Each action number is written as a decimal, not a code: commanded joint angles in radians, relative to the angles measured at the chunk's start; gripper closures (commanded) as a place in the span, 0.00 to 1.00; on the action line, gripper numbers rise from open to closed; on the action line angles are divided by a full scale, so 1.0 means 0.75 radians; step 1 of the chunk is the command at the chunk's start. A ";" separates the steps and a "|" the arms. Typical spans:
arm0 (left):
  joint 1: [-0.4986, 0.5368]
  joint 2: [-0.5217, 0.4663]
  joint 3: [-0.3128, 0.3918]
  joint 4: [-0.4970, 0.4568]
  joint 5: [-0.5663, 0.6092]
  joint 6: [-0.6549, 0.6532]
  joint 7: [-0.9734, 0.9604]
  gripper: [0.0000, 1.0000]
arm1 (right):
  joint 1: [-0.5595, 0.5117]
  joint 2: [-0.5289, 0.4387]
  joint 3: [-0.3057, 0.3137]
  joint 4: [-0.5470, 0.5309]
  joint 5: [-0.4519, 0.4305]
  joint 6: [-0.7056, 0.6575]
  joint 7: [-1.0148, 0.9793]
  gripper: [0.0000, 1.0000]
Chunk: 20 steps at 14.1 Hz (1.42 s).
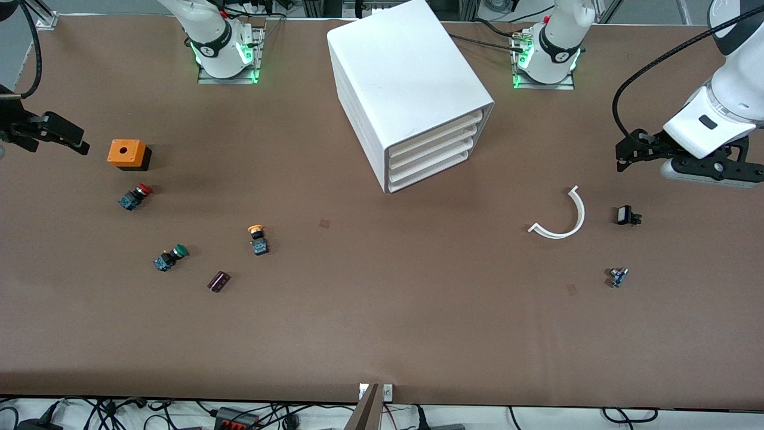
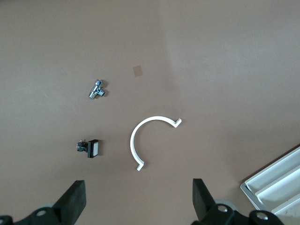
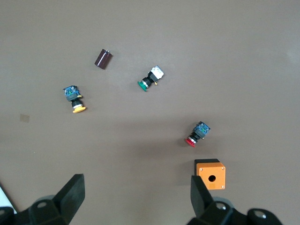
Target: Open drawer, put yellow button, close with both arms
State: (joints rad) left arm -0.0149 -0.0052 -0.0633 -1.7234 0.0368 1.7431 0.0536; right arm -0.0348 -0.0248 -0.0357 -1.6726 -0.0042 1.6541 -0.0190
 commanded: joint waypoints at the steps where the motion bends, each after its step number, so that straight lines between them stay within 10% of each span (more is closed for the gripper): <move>1: 0.003 -0.012 0.001 0.007 0.000 -0.017 0.010 0.00 | -0.007 -0.032 0.005 -0.038 0.004 0.020 -0.016 0.00; 13: -0.005 0.015 -0.001 0.009 -0.024 -0.113 0.020 0.00 | 0.069 0.158 0.005 -0.024 0.020 0.105 -0.032 0.00; 20: -0.070 0.154 -0.001 0.007 -0.431 -0.412 0.069 0.00 | 0.212 0.376 0.005 -0.022 0.020 0.190 -0.032 0.00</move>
State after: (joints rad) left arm -0.0650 0.0704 -0.0677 -1.7276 -0.1872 1.4623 0.0594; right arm 0.0934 0.2077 -0.0278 -1.6939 -0.0032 1.7843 -0.0288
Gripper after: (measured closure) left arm 0.000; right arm 0.000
